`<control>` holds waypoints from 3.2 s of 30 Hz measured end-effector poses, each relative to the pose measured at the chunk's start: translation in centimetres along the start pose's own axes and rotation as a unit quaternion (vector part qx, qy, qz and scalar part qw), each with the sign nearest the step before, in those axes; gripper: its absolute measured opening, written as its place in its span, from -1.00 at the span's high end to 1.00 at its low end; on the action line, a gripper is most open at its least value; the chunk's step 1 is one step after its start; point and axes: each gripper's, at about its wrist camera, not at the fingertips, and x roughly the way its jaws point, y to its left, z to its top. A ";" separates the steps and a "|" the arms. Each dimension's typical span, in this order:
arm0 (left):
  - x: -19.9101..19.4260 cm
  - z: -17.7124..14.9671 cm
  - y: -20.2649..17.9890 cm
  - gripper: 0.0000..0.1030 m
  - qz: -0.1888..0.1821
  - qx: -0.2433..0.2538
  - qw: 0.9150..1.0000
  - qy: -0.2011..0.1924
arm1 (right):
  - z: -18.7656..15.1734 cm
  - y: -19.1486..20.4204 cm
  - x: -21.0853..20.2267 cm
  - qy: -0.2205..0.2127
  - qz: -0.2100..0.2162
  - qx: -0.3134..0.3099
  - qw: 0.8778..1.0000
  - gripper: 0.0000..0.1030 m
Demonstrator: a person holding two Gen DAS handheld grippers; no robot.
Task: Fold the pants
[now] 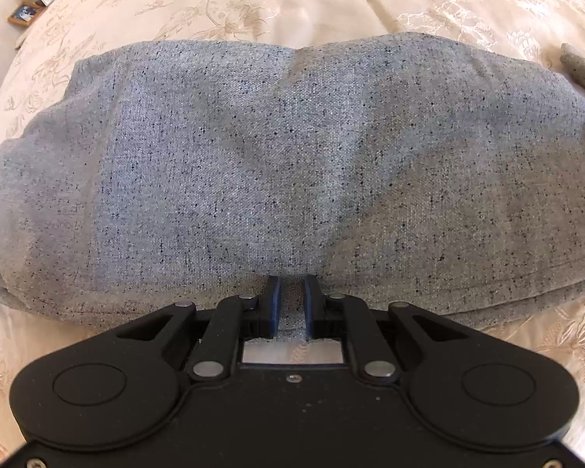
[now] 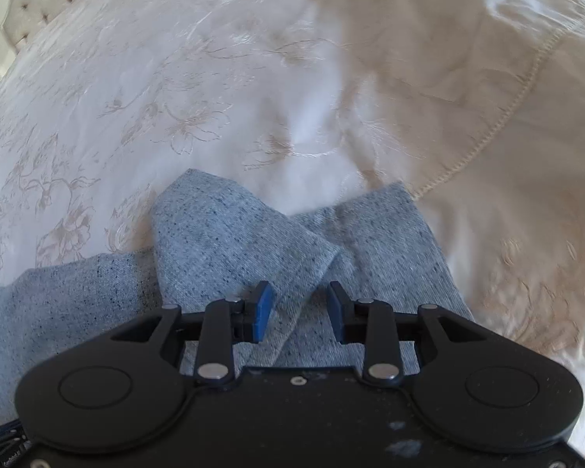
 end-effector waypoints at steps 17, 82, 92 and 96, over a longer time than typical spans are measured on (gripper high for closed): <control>0.1 0.3 -0.1 0.68 0.008 -0.004 1.000 0.008 | 1.4 0.8 0.6 -0.018 -0.018 -0.039 0.999 0.88; 0.3 1.0 23.5 0.45 0.030 -0.156 0.987 -0.015 | -4.5 6.5 -2.1 0.019 -0.111 -0.065 0.992 0.52; 0.0 -1.5 26.2 0.59 -0.035 -0.105 0.994 -0.006 | -2.7 21.5 -6.2 -0.021 0.012 -0.063 0.998 0.52; -2.4 0.2 29.3 0.58 -0.032 -0.119 0.990 -0.066 | -1.7 30.0 -5.8 -0.020 0.092 -0.101 0.990 0.51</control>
